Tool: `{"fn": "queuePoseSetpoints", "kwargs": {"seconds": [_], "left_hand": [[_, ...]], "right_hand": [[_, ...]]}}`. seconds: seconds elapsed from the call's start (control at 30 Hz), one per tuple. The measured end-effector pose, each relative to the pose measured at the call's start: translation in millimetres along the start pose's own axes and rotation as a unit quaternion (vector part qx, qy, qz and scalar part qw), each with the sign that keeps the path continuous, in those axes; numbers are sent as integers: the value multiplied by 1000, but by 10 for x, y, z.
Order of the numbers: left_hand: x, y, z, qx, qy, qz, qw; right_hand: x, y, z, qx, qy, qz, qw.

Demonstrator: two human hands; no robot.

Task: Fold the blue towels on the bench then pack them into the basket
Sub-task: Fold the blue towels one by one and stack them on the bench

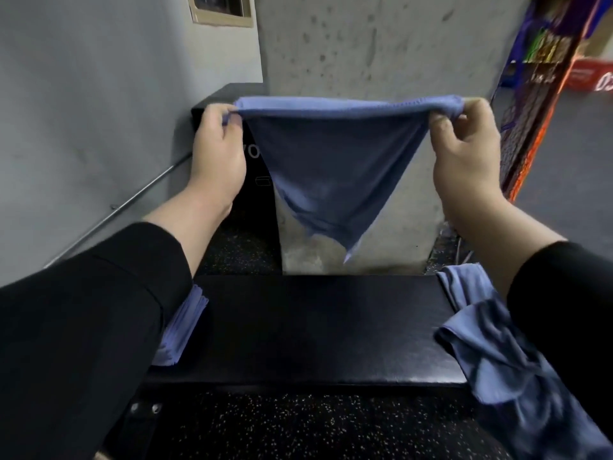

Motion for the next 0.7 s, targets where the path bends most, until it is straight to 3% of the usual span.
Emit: {"fn": "queuePoseSetpoints", "kwargs": {"seconds": [0.17, 0.33, 0.43, 0.53, 0.7], "left_hand": [[-270, 69, -683, 39, -30, 67, 997], [-252, 759, -1557, -11, 54, 107, 993], [-141, 1327, -1916, -104, 158, 142, 972], [-72, 1844, -2172, -230, 274, 116, 926], [-45, 2121, -2360, -270, 374, 148, 875]], "right_hand": [[-333, -305, -609, 17, 9, -22, 1000], [-389, -932, -1405, 79, 105, -92, 987], [-173, -1392, -1850, 136, 260, -133, 947], [-13, -1772, -2211, 180, 388, -195, 883], [72, -2007, -2389, 215, 446, -233, 837]]}}
Point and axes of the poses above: each hand's wrist, its own z-axis towards the middle knuckle, its own x-axis out of the palm, y = z × x, the point moved 9 cm from there along z, towards the middle knuckle, and after that the axes turned 1 degree about y, right-handed, at the moved point
